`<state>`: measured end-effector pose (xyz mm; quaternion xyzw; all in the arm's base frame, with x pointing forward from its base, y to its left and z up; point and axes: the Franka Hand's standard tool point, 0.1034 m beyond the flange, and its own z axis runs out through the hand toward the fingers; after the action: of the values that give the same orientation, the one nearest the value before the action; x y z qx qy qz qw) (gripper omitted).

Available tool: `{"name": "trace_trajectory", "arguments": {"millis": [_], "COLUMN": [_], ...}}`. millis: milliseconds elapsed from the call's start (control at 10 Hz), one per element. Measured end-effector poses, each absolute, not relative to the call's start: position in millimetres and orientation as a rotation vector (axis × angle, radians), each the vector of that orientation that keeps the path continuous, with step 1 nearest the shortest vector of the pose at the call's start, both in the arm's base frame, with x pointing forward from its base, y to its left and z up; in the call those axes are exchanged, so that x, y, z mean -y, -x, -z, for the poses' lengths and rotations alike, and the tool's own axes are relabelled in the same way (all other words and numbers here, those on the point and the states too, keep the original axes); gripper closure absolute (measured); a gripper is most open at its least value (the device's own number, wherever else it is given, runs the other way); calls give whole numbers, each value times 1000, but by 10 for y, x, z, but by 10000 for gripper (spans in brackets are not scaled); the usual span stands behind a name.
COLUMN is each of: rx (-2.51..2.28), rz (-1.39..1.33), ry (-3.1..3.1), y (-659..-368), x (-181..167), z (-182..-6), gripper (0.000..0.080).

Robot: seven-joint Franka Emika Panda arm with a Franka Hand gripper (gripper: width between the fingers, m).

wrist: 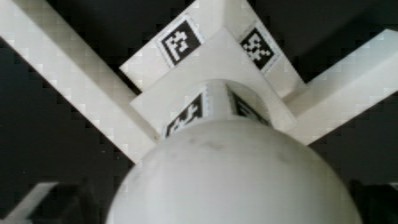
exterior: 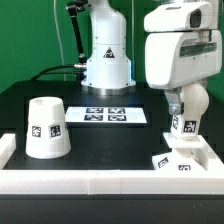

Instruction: Assemble lamp

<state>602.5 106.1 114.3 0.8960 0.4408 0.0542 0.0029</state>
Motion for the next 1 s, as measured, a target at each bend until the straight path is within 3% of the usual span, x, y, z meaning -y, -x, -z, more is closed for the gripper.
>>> {"name": "trace_trajectory", "arguments": {"millis": [200,300,700,1000], "rx": [-1368,-1367,-1283,-765], "rz": [-168,-168,-169,-172], "ry": [-2818,-2819,-2862,-3062], "y": [-6019,-6019,-6020,-6004], "x": [-1058,-1054,-1053,-1050], "z": [-1134,-1134,-1134,-1134], "gripper": [132,225,223,223]}}
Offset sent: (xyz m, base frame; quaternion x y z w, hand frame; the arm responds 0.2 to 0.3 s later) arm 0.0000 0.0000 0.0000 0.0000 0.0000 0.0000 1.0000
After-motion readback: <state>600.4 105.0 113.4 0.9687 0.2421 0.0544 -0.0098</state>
